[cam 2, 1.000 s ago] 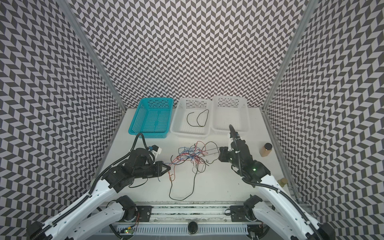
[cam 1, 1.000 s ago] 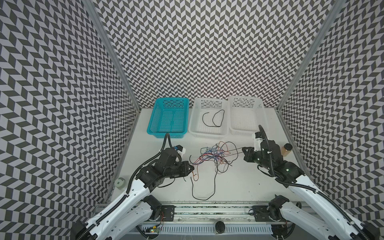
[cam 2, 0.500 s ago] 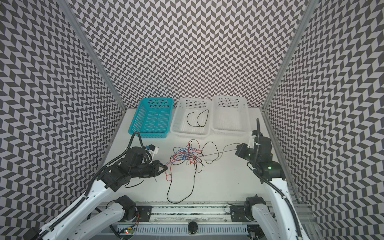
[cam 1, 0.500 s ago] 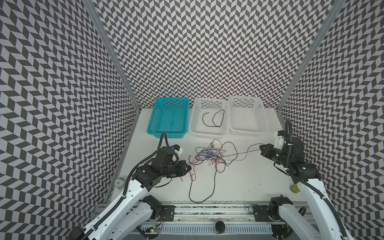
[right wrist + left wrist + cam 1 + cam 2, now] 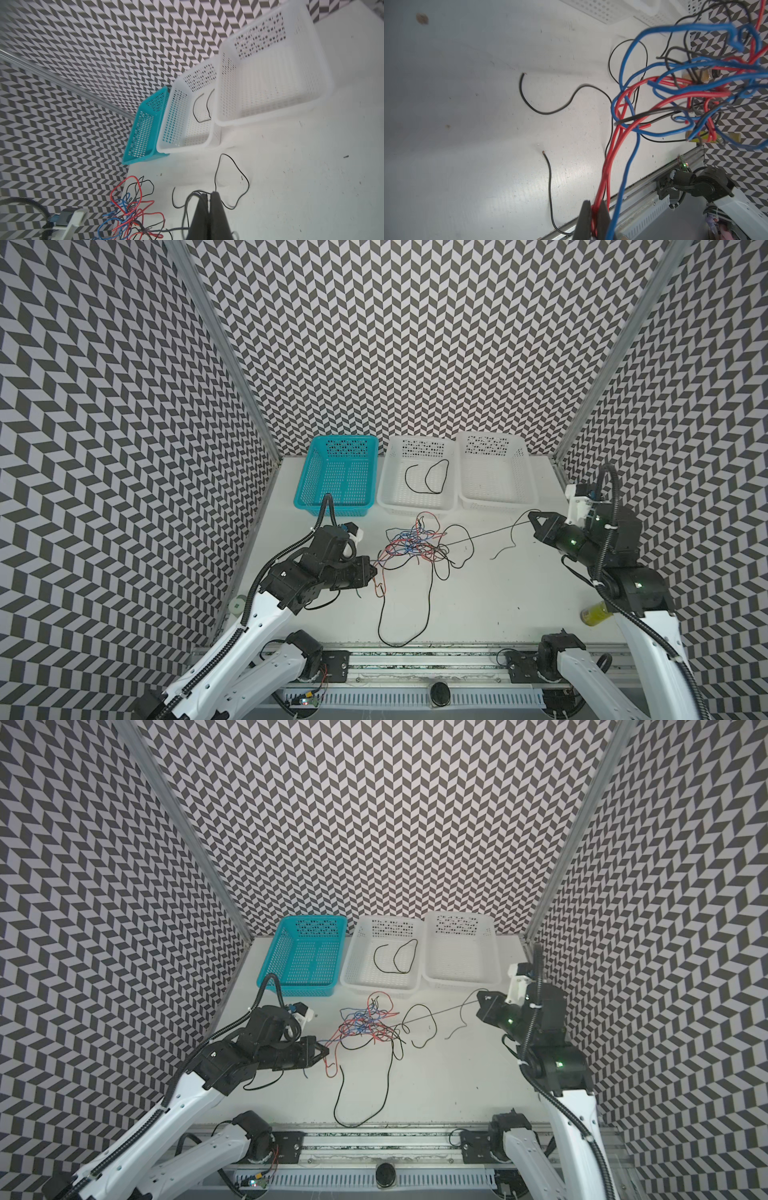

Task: Untangle the cables

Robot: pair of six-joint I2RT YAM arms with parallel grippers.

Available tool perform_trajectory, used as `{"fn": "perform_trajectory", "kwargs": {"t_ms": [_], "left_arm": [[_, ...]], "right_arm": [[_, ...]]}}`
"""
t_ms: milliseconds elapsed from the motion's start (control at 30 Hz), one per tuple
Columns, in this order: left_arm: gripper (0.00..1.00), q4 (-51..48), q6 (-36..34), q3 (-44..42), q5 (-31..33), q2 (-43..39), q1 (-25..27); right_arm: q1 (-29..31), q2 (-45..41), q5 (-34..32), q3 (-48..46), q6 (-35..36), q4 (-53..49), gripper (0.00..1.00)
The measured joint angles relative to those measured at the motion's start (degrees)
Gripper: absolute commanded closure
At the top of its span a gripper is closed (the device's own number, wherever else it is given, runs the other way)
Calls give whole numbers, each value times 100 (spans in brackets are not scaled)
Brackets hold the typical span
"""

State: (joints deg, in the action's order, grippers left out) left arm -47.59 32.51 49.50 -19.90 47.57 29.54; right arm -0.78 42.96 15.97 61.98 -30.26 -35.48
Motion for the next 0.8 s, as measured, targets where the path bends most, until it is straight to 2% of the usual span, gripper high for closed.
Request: {"fn": "perform_trajectory", "kwargs": {"t_ms": [233,467,800], "left_arm": [[100,-258,-251,48,153,361,-227],[100,-350,-358,48,168,356,-343],[100,-343,-520,50,195,546,-409]], "right_arm": [[-22,-219,-321,1460,-70,-286,100],[-24,-85,-538,2511,-57,-809,100],[-17,765,-111,4343,-181,-1434,100]]}}
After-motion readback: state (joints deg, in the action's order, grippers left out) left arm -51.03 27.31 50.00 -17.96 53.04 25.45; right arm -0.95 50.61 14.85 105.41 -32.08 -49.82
